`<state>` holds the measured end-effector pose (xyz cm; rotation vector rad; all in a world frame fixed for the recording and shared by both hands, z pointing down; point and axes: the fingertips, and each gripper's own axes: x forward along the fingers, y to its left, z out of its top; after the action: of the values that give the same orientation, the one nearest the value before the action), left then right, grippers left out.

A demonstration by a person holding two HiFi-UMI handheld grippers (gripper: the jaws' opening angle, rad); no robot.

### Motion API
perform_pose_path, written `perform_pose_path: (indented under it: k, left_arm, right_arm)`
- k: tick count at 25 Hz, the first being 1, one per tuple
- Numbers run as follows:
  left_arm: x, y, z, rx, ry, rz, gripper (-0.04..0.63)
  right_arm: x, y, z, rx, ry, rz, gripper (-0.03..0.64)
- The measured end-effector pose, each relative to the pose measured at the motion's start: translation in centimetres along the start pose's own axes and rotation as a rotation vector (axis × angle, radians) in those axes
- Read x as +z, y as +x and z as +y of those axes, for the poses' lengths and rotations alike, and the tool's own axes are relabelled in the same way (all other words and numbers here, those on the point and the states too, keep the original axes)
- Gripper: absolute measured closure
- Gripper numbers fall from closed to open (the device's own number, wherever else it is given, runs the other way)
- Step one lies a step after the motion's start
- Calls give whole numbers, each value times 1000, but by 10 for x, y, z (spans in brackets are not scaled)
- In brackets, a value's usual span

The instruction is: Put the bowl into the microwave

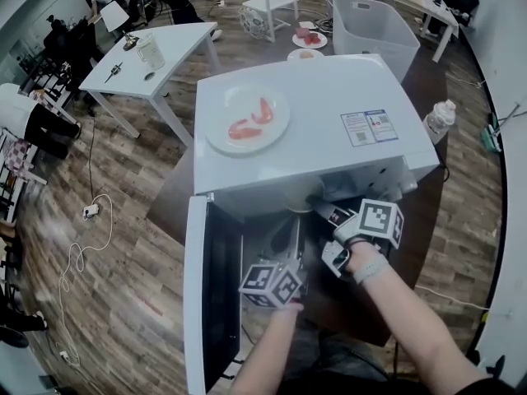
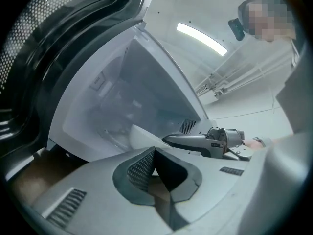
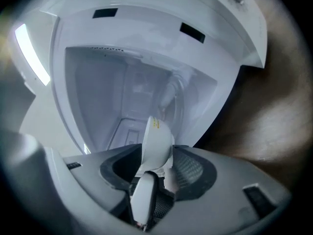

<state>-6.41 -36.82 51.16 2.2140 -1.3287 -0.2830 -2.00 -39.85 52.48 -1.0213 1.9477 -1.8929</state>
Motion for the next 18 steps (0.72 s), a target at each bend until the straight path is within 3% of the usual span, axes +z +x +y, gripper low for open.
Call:
perform_pose_path:
  k: [5,10,18]
  left_arm:
    - [1,5,1,-3,-7,6,594]
    - [3,7,6,5,-13,15,594]
    - [8,12,13,17,-24,9,594]
  right_arm:
    - [-6,-6,4,32,-128,59,414]
    - [-13,-13,0,-5,-277,107,419]
    - [-11,-10,2,18,-320,85,552]
